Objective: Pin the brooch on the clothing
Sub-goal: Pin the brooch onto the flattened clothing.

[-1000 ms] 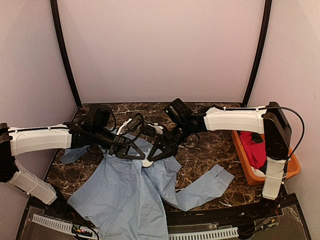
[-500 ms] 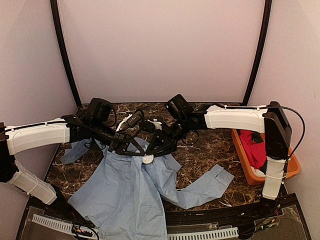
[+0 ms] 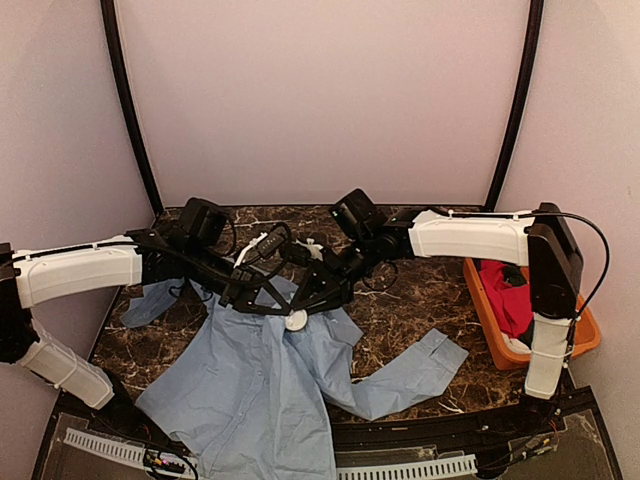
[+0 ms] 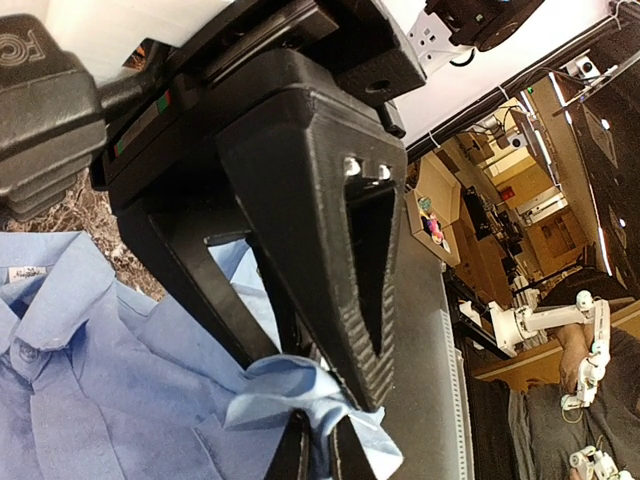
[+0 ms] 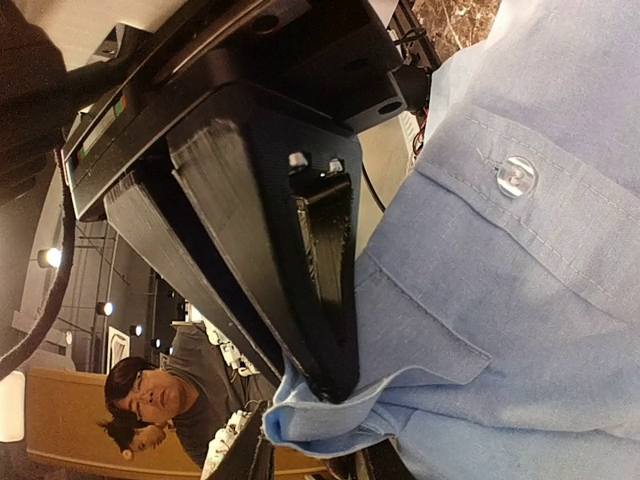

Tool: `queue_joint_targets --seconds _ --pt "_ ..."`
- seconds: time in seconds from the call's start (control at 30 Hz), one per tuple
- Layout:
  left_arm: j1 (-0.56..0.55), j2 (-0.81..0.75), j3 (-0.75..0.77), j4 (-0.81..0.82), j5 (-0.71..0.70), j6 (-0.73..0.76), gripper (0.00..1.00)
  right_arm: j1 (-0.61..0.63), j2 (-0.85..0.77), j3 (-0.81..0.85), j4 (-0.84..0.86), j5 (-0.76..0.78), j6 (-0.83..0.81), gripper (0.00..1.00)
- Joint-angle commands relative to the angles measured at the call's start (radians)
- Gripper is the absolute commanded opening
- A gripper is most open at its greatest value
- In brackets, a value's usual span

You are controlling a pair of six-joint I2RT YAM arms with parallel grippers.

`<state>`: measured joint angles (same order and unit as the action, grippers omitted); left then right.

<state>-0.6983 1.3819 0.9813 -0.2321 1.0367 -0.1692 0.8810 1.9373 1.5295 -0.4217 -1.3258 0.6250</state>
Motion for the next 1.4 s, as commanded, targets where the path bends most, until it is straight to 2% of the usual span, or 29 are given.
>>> queue_joint_targets --seconds 0.0,0.3,0.8,1.03,1.37 --pt "-0.003 0.02 0.007 -0.058 -0.062 0.002 0.01 0.0 0.004 0.019 -0.011 -0.01 -0.039 0.25" --pt "-0.001 0.007 0.004 -0.022 -0.083 -0.031 0.01 0.016 0.043 0.062 -0.136 0.041 -0.126 0.26" --pt "0.01 -0.008 -0.004 -0.012 -0.096 -0.044 0.01 0.023 0.055 0.063 -0.169 0.053 -0.146 0.24" --pt "0.019 -0.009 -0.01 -0.003 -0.099 -0.051 0.01 0.031 0.054 0.059 -0.17 0.046 -0.149 0.14" --pt "0.022 -0.018 0.0 -0.04 -0.145 -0.033 0.01 0.037 0.074 0.081 -0.164 0.031 -0.107 0.18"
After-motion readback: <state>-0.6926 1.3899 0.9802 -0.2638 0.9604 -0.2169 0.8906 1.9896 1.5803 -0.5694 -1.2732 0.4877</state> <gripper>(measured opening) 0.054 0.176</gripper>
